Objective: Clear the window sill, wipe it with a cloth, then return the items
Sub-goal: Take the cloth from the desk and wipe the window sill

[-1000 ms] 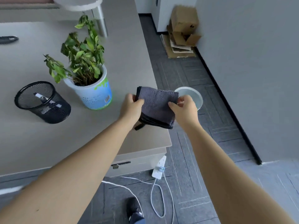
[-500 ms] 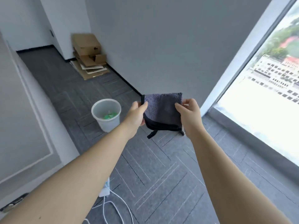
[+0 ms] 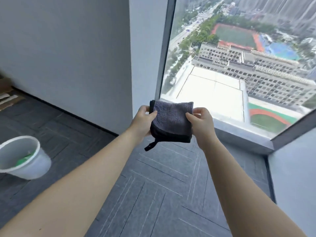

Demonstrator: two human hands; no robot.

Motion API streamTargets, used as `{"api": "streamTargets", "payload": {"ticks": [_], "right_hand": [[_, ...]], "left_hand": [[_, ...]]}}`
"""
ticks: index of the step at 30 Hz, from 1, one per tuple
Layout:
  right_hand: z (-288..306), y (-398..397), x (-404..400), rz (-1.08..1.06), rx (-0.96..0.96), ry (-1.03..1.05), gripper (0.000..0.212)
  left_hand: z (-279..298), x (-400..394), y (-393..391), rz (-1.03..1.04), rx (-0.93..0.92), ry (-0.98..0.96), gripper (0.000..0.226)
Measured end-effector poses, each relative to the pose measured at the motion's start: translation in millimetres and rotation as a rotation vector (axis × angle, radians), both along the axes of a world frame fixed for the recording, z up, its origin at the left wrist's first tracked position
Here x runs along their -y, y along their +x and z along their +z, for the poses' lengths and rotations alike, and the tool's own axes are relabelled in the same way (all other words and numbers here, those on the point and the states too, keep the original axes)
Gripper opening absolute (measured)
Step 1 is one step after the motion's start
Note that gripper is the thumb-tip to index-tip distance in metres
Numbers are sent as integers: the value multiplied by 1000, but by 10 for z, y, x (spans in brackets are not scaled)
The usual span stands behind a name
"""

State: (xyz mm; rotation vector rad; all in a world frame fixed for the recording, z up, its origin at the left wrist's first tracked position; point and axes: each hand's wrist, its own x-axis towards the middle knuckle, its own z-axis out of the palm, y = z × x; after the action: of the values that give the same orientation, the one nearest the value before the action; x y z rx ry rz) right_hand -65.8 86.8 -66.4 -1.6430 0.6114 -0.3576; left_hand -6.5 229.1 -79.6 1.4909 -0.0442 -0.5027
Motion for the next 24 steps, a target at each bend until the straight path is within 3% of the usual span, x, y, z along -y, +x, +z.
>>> {"api": "streamTargets", "payload": {"ticks": [8,24], "right_hand": [[-293,446,894,-84,-29,29,25],[-1157,3396,2861,-169,-178,77,30]], "left_hand": [[-198,893,596,-127,5,67,17],[-991,2892,3640,-189,-120,141,22]]}}
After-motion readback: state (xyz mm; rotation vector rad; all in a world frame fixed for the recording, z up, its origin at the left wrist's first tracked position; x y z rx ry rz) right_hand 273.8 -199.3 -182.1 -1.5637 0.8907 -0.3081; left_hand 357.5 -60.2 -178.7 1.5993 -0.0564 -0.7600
